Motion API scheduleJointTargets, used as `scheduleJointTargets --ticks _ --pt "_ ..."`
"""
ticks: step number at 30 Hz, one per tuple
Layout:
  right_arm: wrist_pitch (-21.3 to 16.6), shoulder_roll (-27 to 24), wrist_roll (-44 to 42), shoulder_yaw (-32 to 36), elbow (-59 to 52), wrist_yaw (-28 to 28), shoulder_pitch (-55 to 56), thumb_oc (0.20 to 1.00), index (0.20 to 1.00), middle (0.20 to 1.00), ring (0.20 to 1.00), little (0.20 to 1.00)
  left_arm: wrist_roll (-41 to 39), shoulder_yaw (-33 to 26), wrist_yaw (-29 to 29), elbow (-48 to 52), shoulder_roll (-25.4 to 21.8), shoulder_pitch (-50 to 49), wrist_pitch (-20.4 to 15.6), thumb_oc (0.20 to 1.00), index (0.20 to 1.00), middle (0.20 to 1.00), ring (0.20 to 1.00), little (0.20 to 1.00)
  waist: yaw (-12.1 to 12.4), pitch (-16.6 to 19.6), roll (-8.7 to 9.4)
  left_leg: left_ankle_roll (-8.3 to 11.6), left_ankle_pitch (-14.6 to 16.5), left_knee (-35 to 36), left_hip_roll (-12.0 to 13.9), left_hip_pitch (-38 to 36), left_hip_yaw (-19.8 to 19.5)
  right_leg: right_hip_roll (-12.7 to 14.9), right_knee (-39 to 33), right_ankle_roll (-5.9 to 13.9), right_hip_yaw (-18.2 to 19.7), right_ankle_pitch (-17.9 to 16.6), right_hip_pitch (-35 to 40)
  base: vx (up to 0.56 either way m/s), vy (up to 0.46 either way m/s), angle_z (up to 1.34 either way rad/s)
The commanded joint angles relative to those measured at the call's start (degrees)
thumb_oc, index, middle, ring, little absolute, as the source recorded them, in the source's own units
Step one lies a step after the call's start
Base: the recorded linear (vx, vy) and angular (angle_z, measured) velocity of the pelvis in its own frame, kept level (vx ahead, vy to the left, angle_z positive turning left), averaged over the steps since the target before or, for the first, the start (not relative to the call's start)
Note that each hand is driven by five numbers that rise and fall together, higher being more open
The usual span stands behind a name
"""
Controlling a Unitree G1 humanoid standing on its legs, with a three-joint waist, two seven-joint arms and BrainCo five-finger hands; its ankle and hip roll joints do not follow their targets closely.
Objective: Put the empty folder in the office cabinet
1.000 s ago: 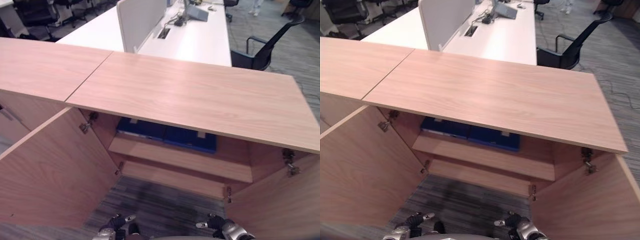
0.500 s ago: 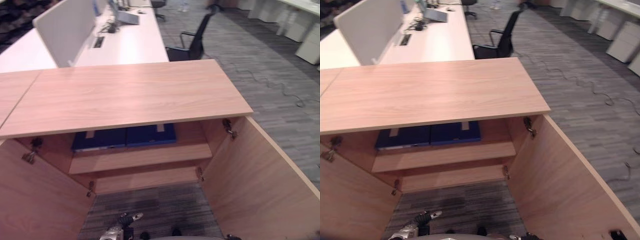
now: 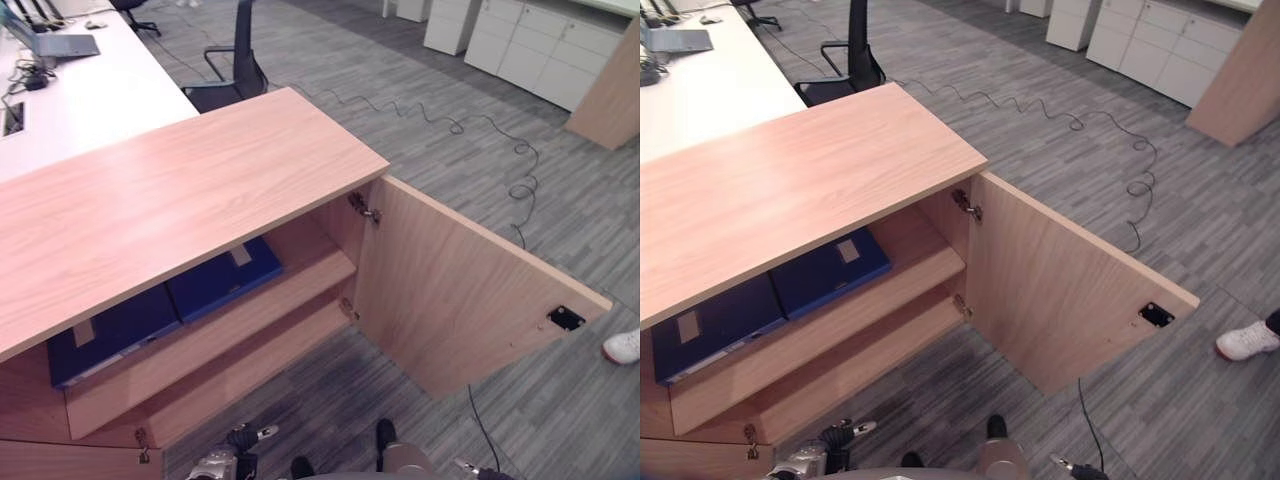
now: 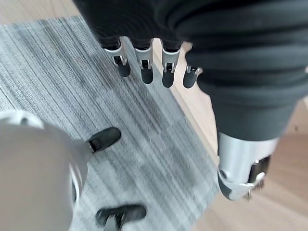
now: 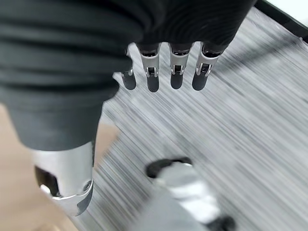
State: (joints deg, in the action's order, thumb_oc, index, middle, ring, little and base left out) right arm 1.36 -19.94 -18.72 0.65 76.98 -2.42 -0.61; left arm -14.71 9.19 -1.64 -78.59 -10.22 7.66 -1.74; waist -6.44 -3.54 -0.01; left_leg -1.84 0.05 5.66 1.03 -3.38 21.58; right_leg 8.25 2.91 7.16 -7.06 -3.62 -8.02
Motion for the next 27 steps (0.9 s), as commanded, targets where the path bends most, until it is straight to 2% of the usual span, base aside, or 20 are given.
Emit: scheduleJointTargets --ticks 1,6,10,14,19,25,27 --pt "-0.8 -2.7 -1.0 0.8 3.4 -0.7 -1.0 1.0 1.0 1.0 1.0 1.0 1.9 -1.9 0.9 -3.0 -0.1 1.2 -0.2 1.0 1.0 1.0 1.0 1.0 -0.5 3.3 1.43 0.6 4.9 -2.3 -1.7 0.6 -5.8 -2.0 -1.4 1.53 2.6 4.4 1.8 0.15 -0.186 -0.09" --pt "-2.5 -10.0 0.8 2.6 -6.2 -3.3 -3.0 1.0 1.0 1.0 1.0 1.0 2.6 -2.1 0.8 -2.1 0.4 0.9 -0.4 1.0 1.0 1.0 1.0 1.0 -1.1 3.8 1.52 1.06 5.0 -1.8 -1.2 -0.7 -5.9 -3.2 -3.8 1.55 3.0 3.9 4.0 0.08 -0.092 -0.16" --pt "-4.2 -17.9 2.6 5.0 -14.1 -6.0 -7.1 1.0 1.0 1.0 1.0 1.0 2.3 -1.8 0.7 -2.2 1.0 0.4 -0.3 1.0 1.0 1.0 1.0 1.0 -0.8 4.5 1.34 1.52 4.9 -1.5 -0.9 -1.1 -5.9 -3.8 -5.3 1.46 3.3 3.8 5.1 0.07 -0.052 -0.15" --pt "-4.9 -21.2 4.5 3.2 -18.6 -5.9 -10.9 1.0 1.0 1.0 1.0 1.0 2.2 -2.0 0.8 -2.6 1.0 -0.4 0.1 1.0 1.0 1.0 1.0 1.0 -0.1 4.7 1.16 1.77 4.8 -1.2 -0.8 -1.6 -5.9 -4.3 -6.3 1.37 3.5 3.7 5.9 0.03 -0.009 -0.01" --pt "-6.3 -21.2 7.3 -2.4 -29.3 -3.1 -13.8 1.0 1.0 1.0 1.0 1.0 2.7 -3.0 0.7 -3.2 0.5 -1.4 0.5 1.0 1.0 1.0 1.0 1.0 0.6 5.1 1.32 1.93 4.5 -1.0 -0.6 -1.9 -5.7 -4.6 -7.0 1.21 3.8 3.3 6.5 0.02 -0.002 0.0" --pt "-7.7 -16.7 7.7 -10.2 -42.9 2.8 -13.4 1.0 1.0 1.0 1.0 1.0 2.7 -4.1 1.0 -3.1 1.0 -2.2 0.9 1.0 1.0 1.0 1.0 1.0 1.2 5.3 1.55 2.04 4.3 -0.9 -0.5 -2.1 -5.1 -4.8 -7.3 1.0 4.5 3.0 6.4 0.0 0.006 -0.12" --pt "-7.7 -15.9 7.7 -11.7 -44.4 3.7 -13.4 1.0 1.0 1.0 1.0 1.0 2.7 -4.3 1.1 -3.1 1.1 -2.2 0.9 1.0 1.0 1.0 1.0 1.0 1.2 5.3 1.59 2.02 4.3 -0.9 -0.5 -2.1 -5.0 -4.8 -7.3 0.96 4.6 2.9 6.4 -0.01 0.004 -0.19"
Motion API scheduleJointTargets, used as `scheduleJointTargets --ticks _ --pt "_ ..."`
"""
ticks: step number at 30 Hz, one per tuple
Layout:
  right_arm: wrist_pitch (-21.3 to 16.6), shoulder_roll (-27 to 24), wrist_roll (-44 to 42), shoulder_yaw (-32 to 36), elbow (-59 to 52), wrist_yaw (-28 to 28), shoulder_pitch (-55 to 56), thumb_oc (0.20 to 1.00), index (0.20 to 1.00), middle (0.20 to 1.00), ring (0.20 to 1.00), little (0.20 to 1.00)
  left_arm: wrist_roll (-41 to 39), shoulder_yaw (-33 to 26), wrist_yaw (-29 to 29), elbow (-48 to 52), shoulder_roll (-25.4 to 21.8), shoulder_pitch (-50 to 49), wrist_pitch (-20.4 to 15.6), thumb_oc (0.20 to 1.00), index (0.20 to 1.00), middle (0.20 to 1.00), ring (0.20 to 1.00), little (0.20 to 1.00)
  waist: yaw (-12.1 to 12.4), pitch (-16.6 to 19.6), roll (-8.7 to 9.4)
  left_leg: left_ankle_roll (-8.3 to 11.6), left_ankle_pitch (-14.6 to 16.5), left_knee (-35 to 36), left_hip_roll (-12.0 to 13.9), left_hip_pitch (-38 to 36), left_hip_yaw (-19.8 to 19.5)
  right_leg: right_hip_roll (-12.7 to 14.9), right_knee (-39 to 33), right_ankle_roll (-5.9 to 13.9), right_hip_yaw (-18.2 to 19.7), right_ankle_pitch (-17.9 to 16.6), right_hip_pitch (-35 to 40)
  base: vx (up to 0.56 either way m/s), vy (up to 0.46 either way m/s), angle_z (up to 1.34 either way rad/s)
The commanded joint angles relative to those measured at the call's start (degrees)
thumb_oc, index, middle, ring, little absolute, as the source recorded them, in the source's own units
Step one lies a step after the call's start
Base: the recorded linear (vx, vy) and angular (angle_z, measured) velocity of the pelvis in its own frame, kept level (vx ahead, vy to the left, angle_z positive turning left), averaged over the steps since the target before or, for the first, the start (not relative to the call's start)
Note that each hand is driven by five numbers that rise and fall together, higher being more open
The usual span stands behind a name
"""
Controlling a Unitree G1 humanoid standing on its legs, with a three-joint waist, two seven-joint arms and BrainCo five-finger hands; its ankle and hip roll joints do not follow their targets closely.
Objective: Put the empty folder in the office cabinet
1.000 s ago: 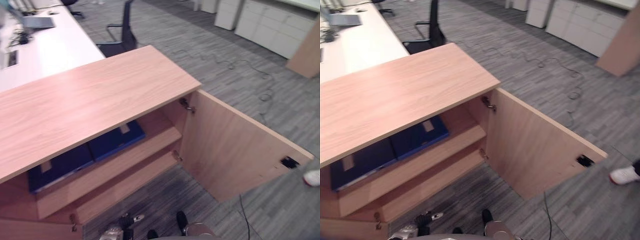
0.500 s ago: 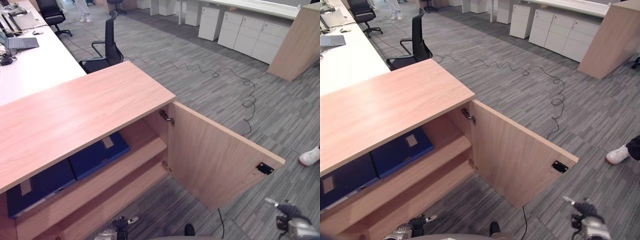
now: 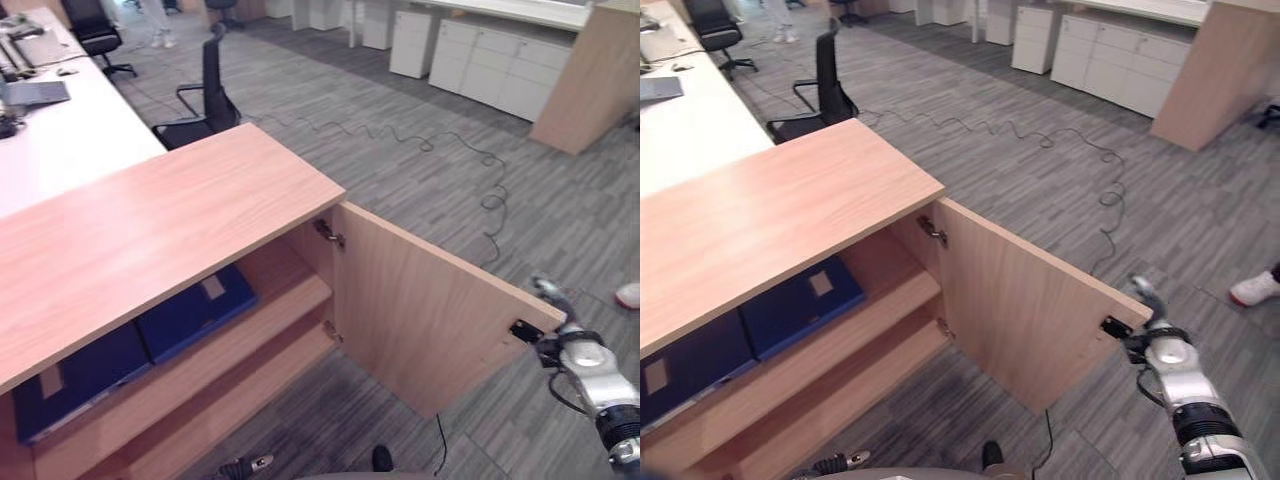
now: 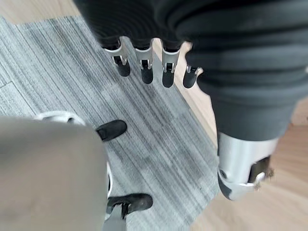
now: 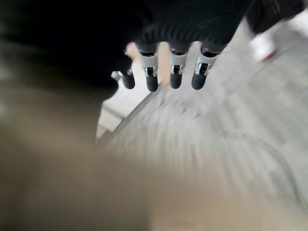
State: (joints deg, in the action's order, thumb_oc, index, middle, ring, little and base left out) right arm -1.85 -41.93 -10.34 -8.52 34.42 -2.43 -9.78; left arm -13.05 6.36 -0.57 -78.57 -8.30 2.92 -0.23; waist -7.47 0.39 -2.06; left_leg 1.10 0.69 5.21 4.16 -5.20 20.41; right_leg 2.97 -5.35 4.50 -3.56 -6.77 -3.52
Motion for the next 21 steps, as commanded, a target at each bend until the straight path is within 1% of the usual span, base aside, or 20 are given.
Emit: scheduleJointTargets --ticks 1,2,3,5,10,14,15,16,18,19,21 --pt "-4.6 7.4 -1.0 -4.6 -4.0 4.9 -4.3 1.0 1.0 1.0 1.0 1.0 1.1 -1.4 0.0 -2.9 -0.7 2.6 -0.5 1.0 1.0 1.0 1.0 1.0 2.4 1.4 3.69 -0.89 3.7 -0.5 -3.6 -0.2 -3.8 0.4 0.9 3.6 1.2 6.0 1.8 -0.04 0.006 -0.13" --pt "-4.6 11.8 -2.9 -10.0 -8.3 7.6 -4.4 1.0 1.0 1.0 1.0 1.0 1.0 -1.1 -0.1 -2.9 -0.3 2.9 -0.4 1.0 1.0 1.0 1.0 1.0 2.8 1.3 3.82 -0.85 3.5 -0.5 -3.6 0.0 -3.6 0.4 1.0 3.46 1.3 5.7 1.5 -0.04 0.006 -0.14" --pt "-4.6 11.8 -2.9 -10.0 -8.3 7.6 -4.4 1.0 1.0 1.0 1.0 1.0 1.0 -1.1 -0.1 -2.9 -0.4 2.9 -0.4 1.0 1.0 1.0 1.0 1.0 2.7 1.3 3.82 -0.85 3.5 -0.5 -3.6 0.0 -3.6 0.4 1.1 3.46 1.3 5.7 1.4 -0.04 0.014 -0.23" --pt "-4.5 15.0 -5.3 -14.7 -12.4 10.1 -4.5 1.0 1.0 1.0 1.0 1.0 0.7 -1.1 -0.4 -2.7 0.0 3.2 -0.4 1.0 1.0 1.0 1.0 1.0 3.0 1.2 3.92 -0.86 3.4 -0.5 -3.6 0.0 -3.4 0.4 1.1 3.48 1.5 5.6 1.3 -0.03 0.013 -0.25" --pt "-3.7 20.3 -10.5 -26.5 -20.0 16.7 -5.4 1.0 1.0 1.0 1.0 1.0 -0.4 -1.4 -0.6 -1.6 0.4 3.9 -0.6 1.0 1.0 1.0 1.0 1.0 3.7 0.5 4.03 -0.92 3.4 -0.8 -3.4 0.2 -3.0 0.4 1.4 3.7 1.5 5.4 1.0 -0.04 0.02 -0.16" --pt "-2.4 21.2 -12.7 -32.9 -24.4 20.4 -6.7 1.0 1.0 1.0 1.0 1.0 -3.1 -3.7 -0.9 -1.0 0.1 3.8 -1.0 1.0 1.0 1.0 1.0 1.0 4.6 0.1 4.41 -0.99 3.3 -1.0 -3.5 0.8 -2.1 0.7 1.5 4.16 1.3 4.7 0.0 -0.04 0.028 -0.01" --pt "-2.4 21.2 -12.7 -32.9 -24.4 20.4 -6.7 1.0 1.0 1.0 1.0 1.0 -3.1 -3.7 -0.9 -1.0 0.1 3.8 -1.0 1.0 1.0 1.0 1.0 1.0 4.6 0.1 4.41 -0.99 3.3 -1.0 -3.5 0.8 -2.1 0.7 1.5 4.16 1.3 4.7 0.0 -0.02 0.028 0.1" --pt "-1.9 21.6 -13.0 -33.9 -24.5 21.0 -6.9 1.0 1.0 1.0 1.0 1.0 -4.5 -5.0 -1.1 -1.2 -0.2 3.5 -0.9 1.0 1.0 1.0 1.0 1.0 5.0 0.0 4.53 -1.0 3.2 -1.0 -3.4 0.8 -2.0 0.8 1.5 4.26 1.2 4.6 0.0 -0.03 0.04 0.1" --pt "-1.0 21.5 -12.0 -35.7 -24.1 21.7 -7.0 1.0 1.0 1.0 1.0 1.0 -6.1 -8.6 -1.6 -2.6 -1.3 2.1 -0.5 1.0 1.0 1.0 1.0 1.0 6.4 -0.6 4.97 -0.94 2.9 -0.7 -3.5 1.2 -2.2 1.4 1.5 4.57 -0.2 4.4 -0.2 -0.05 0.058 0.07" --pt "-1.0 21.5 -12.0 -35.8 -24.1 21.7 -7.0 1.0 1.0 1.0 1.0 1.0 -6.1 -8.6 -1.6 -2.7 -1.3 2.1 -0.5 1.0 1.0 1.0 1.0 1.0 6.4 -0.6 4.98 -0.95 2.9 -0.7 -3.5 1.2 -2.3 1.4 1.5 4.58 -0.2 4.4 -0.2 -0.03 0.039 0.12" --pt "-0.7 20.9 -12.1 -35.5 -24.5 21.9 -6.1 1.0 1.0 1.0 1.0 1.0 -6.1 -10.2 -1.6 -3.3 -2.1 1.0 -0.2 1.0 1.0 1.0 1.0 1.0 7.1 -1.1 5.24 -0.94 2.6 -0.5 -3.6 1.6 -2.9 1.7 1.5 4.68 -0.9 4.4 -0.4 -0.04 0.023 0.18"
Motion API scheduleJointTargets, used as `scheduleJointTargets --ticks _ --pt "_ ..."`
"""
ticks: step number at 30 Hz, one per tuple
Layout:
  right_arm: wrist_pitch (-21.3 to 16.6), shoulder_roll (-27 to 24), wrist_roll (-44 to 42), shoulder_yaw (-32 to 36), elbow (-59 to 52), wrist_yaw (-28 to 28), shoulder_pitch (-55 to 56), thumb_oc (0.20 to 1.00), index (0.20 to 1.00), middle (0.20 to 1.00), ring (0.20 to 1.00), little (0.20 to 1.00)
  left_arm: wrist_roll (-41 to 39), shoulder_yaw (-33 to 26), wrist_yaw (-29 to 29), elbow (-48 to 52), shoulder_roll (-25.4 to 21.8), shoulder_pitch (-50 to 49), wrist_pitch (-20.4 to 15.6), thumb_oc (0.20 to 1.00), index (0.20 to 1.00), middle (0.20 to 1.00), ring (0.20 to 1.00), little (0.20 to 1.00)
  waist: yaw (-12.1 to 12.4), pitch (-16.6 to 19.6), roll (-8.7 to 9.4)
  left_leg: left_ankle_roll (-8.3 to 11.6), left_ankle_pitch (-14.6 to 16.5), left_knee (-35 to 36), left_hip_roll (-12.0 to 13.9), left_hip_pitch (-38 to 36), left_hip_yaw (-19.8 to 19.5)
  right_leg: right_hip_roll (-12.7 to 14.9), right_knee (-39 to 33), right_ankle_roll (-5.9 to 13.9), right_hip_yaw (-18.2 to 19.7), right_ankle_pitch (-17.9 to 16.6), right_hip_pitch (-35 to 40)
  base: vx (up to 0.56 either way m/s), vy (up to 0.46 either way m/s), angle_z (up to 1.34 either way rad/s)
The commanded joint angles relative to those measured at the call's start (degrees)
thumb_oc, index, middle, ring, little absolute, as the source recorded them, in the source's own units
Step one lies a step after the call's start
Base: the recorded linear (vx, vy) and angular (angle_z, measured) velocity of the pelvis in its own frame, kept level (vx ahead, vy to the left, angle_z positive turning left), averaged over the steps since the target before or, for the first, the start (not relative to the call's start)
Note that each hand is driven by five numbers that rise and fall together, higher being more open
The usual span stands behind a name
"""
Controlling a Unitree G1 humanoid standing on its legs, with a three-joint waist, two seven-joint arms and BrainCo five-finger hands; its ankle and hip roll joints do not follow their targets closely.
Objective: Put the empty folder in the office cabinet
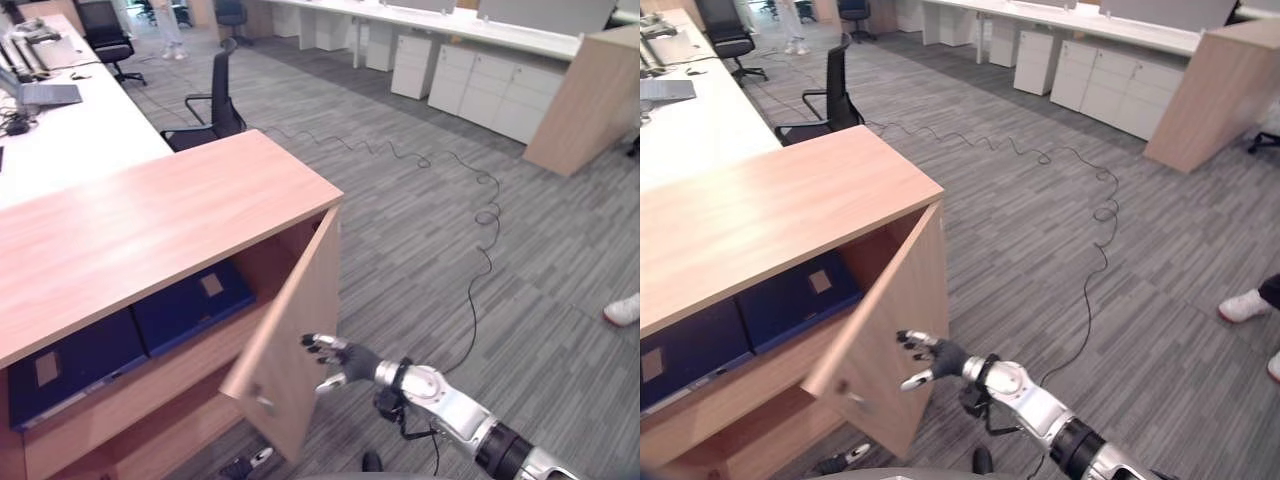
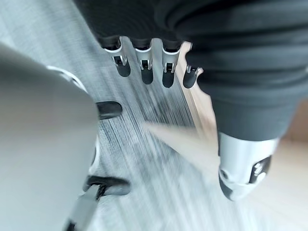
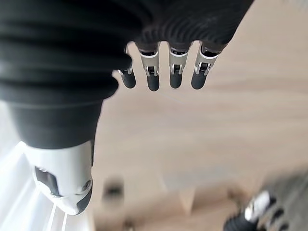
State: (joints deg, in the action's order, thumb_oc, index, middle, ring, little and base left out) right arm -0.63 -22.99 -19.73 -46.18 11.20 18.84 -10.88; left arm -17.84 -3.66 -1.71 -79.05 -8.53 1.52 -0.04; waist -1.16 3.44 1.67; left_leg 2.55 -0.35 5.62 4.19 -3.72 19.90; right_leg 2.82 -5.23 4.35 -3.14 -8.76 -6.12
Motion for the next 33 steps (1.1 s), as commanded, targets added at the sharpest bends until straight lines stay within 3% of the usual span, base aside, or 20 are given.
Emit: scheduleJointTargets --ticks 1,13,19,20,22,23,28,33 --pt "-1.9 2.0 -2.7 2.1 -1.3 0.7 -5.0 1.0 1.0 1.0 1.0 1.0 -1.3 -0.1 -0.5 -2.8 -1.9 2.4 -0.4 1.0 1.0 1.0 1.0 1.0 0.7 -4.1 1.52 -2.4 3.6 -0.9 -3.6 0.2 -2.5 1.9 1.4 4.84 -1.4 6.4 2.2 -0.07 0.023 0.21" --pt "-1.2 2.5 -1.3 2.9 1.0 1.1 -1.8 1.0 1.0 1.0 1.0 1.0 -1.7 -1.7 0.9 -2.7 -3.2 -1.1 -0.3 1.0 1.0 1.0 1.0 1.0 4.7 -6.0 1.8 -2.61 1.7 -0.6 -5.4 4.5 -10.2 4.9 1.4 5.44 -8.3 5.8 1.6 -0.07 0.04 0.38" --pt "-1.0 2.2 -0.1 5.7 5.3 0.4 1.7 1.0 1.0 1.0 1.0 1.0 -0.4 2.7 2.1 -0.7 -2.9 0.1 -0.7 1.0 1.0 1.0 1.0 1.0 5.4 -6.5 0.46 -3.24 0.7 -1.1 -6.5 5.3 -17.9 7.1 8.7 4.76 -11.9 9.9 1.9 -0.01 0.023 0.62" --pt "-0.9 1.8 2.6 8.9 9.8 -1.3 4.7 1.0 1.0 1.0 1.0 1.0 0.7 6.0 2.2 -0.2 -3.1 2.1 -1.6 1.0 1.0 1.0 1.0 1.0 2.8 -7.2 -0.29 -3.62 0.3 -1.4 -6.8 4.9 -23.8 4.4 13.9 4.44 -2.9 12.4 0.8 0.05 0.001 1.56" --pt "-0.8 2.4 6.9 10.8 18.5 -3.8 5.3 1.0 1.0 1.0 1.0 1.0 1.7 8.8 2.6 0.6 -3.1 3.0 -2.3 1.0 1.0 1.0 1.0 1.0 0.9 -7.8 -0.68 -3.53 -0.1 -1.7 -7.1 5.0 -28.0 -1.8 15.4 3.4 11.1 14.4 -1.6 0.05 -0.015 2.22" --pt "-0.6 3.6 7.7 12.0 23.9 -5.1 5.4 1.0 1.0 1.0 1.0 1.0 1.7 10.1 2.4 0.9 -3.3 3.8 -2.3 1.0 1.0 1.0 1.0 1.0 0.9 -8.3 -0.39 -3.03 -0.2 -2.6 -7.6 5.8 -29.6 -3.2 14.4 3.06 14.3 14.2 -1.5 0.01 -0.071 1.72" --pt "0.2 8.1 11.0 17.8 48.5 -9.8 5.1 1.0 1.0 1.0 1.0 1.0 5.0 16.7 2.2 0.7 -3.5 5.8 -2.7 1.0 1.0 1.0 1.0 1.0 1.0 -7.5 0.36 -0.84 -0.5 -5.5 -8.9 9.1 -38.1 -4.1 9.9 0.54 10.8 14.4 1.5 0.04 -0.19 1.65" --pt "1.0 9.4 13.4 24.3 64.0 -13.9 5.6 1.0 1.0 1.0 1.0 1.0 5.9 21.1 2.8 3.1 -2.9 6.1 -3.6 1.0 1.0 1.0 1.0 1.0 2.1 -8.4 -0.1 0.76 -0.2 -9.4 -9.0 11.6 -42.0 -3.7 6.4 -0.48 2.4 14.6 4.8 -0.04 -0.174 1.0"
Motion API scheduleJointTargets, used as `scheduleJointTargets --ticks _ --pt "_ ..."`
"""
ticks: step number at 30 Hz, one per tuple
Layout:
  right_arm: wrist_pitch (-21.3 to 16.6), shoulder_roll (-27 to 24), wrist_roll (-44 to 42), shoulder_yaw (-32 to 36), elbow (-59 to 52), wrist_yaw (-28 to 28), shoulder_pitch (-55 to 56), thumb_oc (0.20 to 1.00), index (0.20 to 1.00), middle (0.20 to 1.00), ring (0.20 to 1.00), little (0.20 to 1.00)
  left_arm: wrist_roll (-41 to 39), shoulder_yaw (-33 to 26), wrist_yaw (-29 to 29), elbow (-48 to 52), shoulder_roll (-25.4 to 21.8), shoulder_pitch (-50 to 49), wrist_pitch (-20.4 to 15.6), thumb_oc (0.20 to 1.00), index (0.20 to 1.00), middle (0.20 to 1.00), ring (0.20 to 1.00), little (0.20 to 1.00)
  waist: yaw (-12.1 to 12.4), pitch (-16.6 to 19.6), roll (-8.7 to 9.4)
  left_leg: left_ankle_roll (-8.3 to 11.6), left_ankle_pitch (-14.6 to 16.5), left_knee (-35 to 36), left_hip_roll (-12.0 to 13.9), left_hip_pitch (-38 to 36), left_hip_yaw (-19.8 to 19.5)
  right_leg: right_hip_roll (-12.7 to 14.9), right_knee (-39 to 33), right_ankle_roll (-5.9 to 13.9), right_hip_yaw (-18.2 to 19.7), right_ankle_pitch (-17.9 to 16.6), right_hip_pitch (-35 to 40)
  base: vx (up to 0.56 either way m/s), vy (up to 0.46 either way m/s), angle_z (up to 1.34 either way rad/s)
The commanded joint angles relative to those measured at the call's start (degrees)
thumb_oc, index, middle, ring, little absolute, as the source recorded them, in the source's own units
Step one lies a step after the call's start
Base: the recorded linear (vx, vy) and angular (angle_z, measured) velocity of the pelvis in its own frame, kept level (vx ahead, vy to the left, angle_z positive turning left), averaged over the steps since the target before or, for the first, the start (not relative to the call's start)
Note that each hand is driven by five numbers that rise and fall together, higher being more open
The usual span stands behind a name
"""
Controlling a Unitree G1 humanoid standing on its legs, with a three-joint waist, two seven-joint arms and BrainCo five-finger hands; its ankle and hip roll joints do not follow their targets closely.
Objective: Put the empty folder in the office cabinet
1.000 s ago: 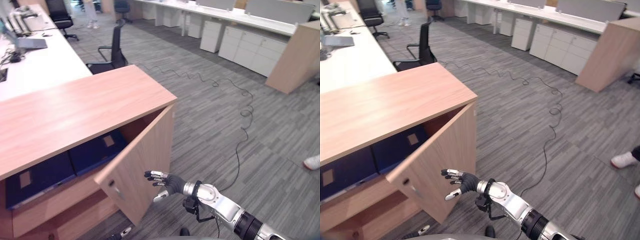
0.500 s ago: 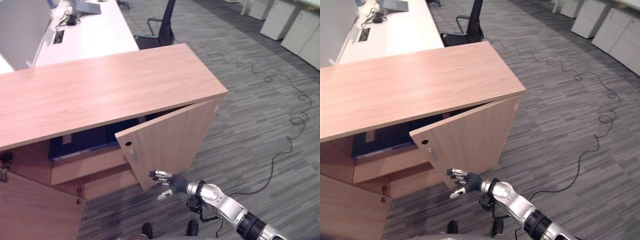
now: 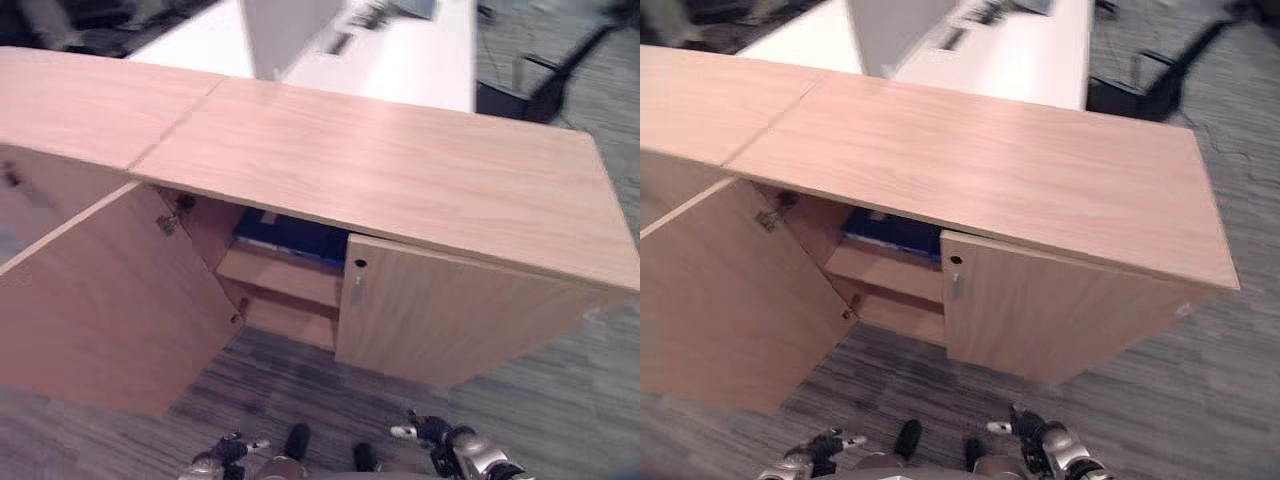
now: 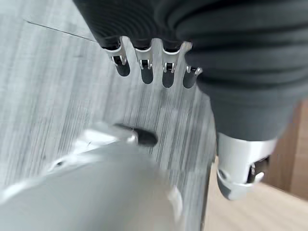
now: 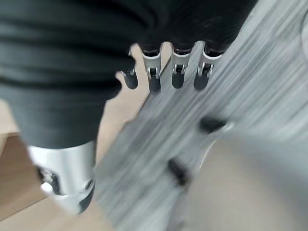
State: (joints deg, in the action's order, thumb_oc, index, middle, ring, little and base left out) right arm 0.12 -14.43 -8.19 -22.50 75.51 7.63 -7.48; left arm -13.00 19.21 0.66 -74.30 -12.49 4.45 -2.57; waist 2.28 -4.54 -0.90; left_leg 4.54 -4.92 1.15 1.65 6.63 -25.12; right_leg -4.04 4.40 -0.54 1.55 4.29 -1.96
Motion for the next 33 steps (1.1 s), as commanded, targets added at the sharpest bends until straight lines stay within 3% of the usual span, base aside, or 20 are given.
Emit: scheduleJointTargets --ticks 1,2,3,4,6,8,9,11,13,18,23,24,26,30,31,32,33 --pt "0.3 0.6 2.1 2.0 0.7 -3.6 2.6 1.0 1.0 1.0 1.0 1.0 0.4 -2.0 0.1 -1.4 1.2 3.3 -1.1 1.0 1.0 1.0 1.0 1.0 -1.2 -0.9 2.37 -0.97 4.2 -5.6 -6.4 1.9 3.5 3.4 -3.1 4.35 -4.3 1.9 0.9 -0.13 -0.099 0.94" --pt "0.5 0.2 2.5 2.8 1.2 -4.0 2.9 1.0 1.0 1.0 1.0 1.0 0.0 -2.1 -0.1 -1.1 1.4 3.4 -1.1 1.0 1.0 1.0 1.0 1.0 -1.4 -1.6 2.26 -0.87 4.0 -6.9 -6.1 3.4 5.3 3.9 -2.8 4.39 -6.2 2.3 0.7 -0.15 -0.063 1.28" --pt "0.7 -0.2 2.7 3.5 1.6 -4.3 2.9 1.0 1.0 1.0 1.0 1.0 -0.4 -2.5 -0.1 -1.0 1.7 3.5 -1.1 1.0 1.0 1.0 1.0 1.0 -1.9 -2.1 2.06 -1.17 4.2 -7.4 -4.7 4.3 10.0 4.2 -2.5 4.38 -7.6 2.5 0.7 -0.13 -0.016 1.55" --pt "0.7 -0.5 2.7 4.2 1.9 -4.3 2.7 1.0 1.0 1.0 1.0 1.0 -1.0 -3.2 0.0 -1.2 2.1 3.4 -1.1 1.0 1.0 1.0 1.0 1.0 -2.6 -2.2 2.12 -1.92 5.2 -7.8 -2.0 4.5 18.2 4.9 -2.4 4.47 -9.1 2.6 0.8 -0.1 0.002 1.35" --pt "0.7 -0.5 1.4 5.1 2.5 -4.9 2.4 1.0 1.0 1.0 1.0 1.0 -1.7 -4.3 0.3 -1.5 2.0 3.0 -0.9 1.0 1.0 1.0 1.0 1.0 -3.0 -2.0 2.7 -2.65 7.2 -10.5 2.0 4.0 30.3 5.8 -2.9 4.3 -11.4 2.5 1.1 -0.09 -0.001 1.17" --pt "0.8 -0.7 -0.7 7.0 3.2 -5.5 2.4 1.0 1.0 1.0 1.0 1.0 -2.8 -5.8 0.3 -2.0 1.9 2.8 -0.7 1.0 1.0 1.0 1.0 1.0 -3.3 -1.6 3.06 -2.69 8.2 -12.7 4.6 3.0 36.2 6.6 -2.9 4.09 -14.0 2.7 1.3 -0.04 -0.01 0.68" --pt "0.8 -0.6 -1.2 7.6 3.4 -5.6 2.9 1.0 1.0 1.0 1.0 1.0 -3.2 -6.4 0.4 -2.2 1.8 2.5 -0.7 1.0 1.0 1.0 1.0 1.0 -3.5 -1.5 2.96 -1.95 9.3 -13.4 5.6 2.0 37.3 6.7 -3.1 4.28 -15.0 3.5 2.4 0.04 0.002 0.99" --pt "0.9 -0.9 -1.5 8.9 4.2 -5.7 3.7 1.0 1.0 1.0 1.0 1.0 -3.9 -7.8 0.4 -2.6 1.7 2.1 -0.8 1.0 1.0 1.0 1.0 1.0 -3.9 -0.9 2.85 -0.9 8.5 -12.1 7.9 0.2 40.0 7.3 -3.3 4.04 -18.1 3.6 3.3 0.05 0.009 1.13" --pt "0.9 -1.3 -1.7 10.5 4.8 -5.8 5.1 1.0 1.0 1.0 1.0 1.0 -4.4 -9.4 0.7 -2.7 1.0 1.4 -0.7 1.0 1.0 1.0 1.0 1.0 -3.9 -0.1 2.6 0.7 6.7 -10.1 10.6 -2.0 42.2 8.0 -3.3 3.67 -22.1 3.9 4.5 0.06 0.034 1.0" --pt "1.0 -2.1 -1.7 12.3 5.7 -6.0 6.2 1.0 1.0 1.0 1.0 1.0 -5.1 -12.4 -0.2 -2.4 -1.5 1.3 -0.9 1.0 1.0 1.0 1.0 1.0 -3.7 0.8 2.3 2.85 3.9 -8.1 14.1 -3.9 44.1 8.4 -4.3 3.52 -25.5 4.2 6.3 0.06 0.085 0.69" --pt "0.8 -3.4 -2.2 14.3 5.9 -6.3 6.5 1.0 1.0 1.0 1.0 1.0 -7.0 -15.3 -1.9 0.8 -5.6 2.5 -2.0 1.0 1.0 1.0 1.0 1.0 -2.9 1.1 1.36 4.36 0.5 -3.1 16.7 -4.9 44.9 10.4 -3.8 4.92 -27.4 3.6 6.3 0.03 0.249 0.3" --pt "0.8 -4.6 -2.6 15.5 5.8 -6.6 6.7 1.0 1.0 1.0 1.0 1.0 -8.6 -16.3 -3.1 3.3 -8.1 4.4 -2.7 1.0 1.0 1.0 1.0 1.0 -3.1 0.9 0.45 4.88 -2.2 -0.2 18.8 -4.7 45.6 12.1 -3.6 5.88 -28.8 3.1 6.1 0.01 0.377 0.63" --pt "0.9 -5.6 -3.2 16.7 5.7 -6.7 7.2 1.0 1.0 1.0 1.0 1.0 -10.2 -16.9 -3.8 6.2 -10.1 5.9 -3.1 1.0 1.0 1.0 1.0 1.0 -3.2 0.9 -0.67 5.52 -4.3 1.9 20.3 -4.0 45.5 13.7 -3.6 6.74 -29.4 2.8 6.2 0.06 0.461 0.8" --pt "1.2 -6.3 -3.1 18.5 6.0 -5.9 8.0 1.0 1.0 1.0 1.0 1.0 -11.1 -18.3 -4.2 11.4 -13.8 6.4 -3.6 1.0 1.0 1.0 1.0 1.0 -3.0 1.8 -2.53 5.74 -2.8 2.2 18.8 -4.2 43.0 16.6 -3.4 8.8 -29.5 1.4 7.3 0.15 0.44 0.49" --pt "1.5 -6.5 -4.0 21.6 5.8 -5.5 8.6 1.0 1.0 1.0 1.0 1.0 -10.2 -18.9 -4.9 18.0 -16.9 6.7 -3.9 1.0 1.0 1.0 1.0 1.0 -2.4 2.8 -2.58 4.39 1.3 -1.8 13.6 -2.4 40.9 22.2 -2.7 10.96 -29.4 -1.5 8.7 0.24 0.673 0.12" --pt "1.6 -6.4 -4.0 21.6 5.8 -5.5 8.6 1.0 1.0 1.0 1.0 1.0 -10.2 -19.0 -4.9 18.2 -16.9 6.6 -3.8 1.0 1.0 1.0 1.0 1.0 -2.4 2.8 -2.41 4.24 1.5 -2.1 13.3 -2.3 40.9 22.5 -2.6 11.12 -29.4 -1.5 8.7 0.24 0.69 0.11" --pt "1.5 -6.5 -4.7 22.4 5.4 -5.1 8.6 1.0 1.0 1.0 1.0 1.0 -9.8 -19.0 -4.8 18.5 -18.3 7.1 -4.0 1.0 1.0 1.0 1.0 1.0 -2.3 3.0 -2.31 3.15 3.1 -3.1 10.9 -2.0 40.5 24.6 -1.5 11.43 -29.0 -2.5 8.7 0.13 0.378 0.21"
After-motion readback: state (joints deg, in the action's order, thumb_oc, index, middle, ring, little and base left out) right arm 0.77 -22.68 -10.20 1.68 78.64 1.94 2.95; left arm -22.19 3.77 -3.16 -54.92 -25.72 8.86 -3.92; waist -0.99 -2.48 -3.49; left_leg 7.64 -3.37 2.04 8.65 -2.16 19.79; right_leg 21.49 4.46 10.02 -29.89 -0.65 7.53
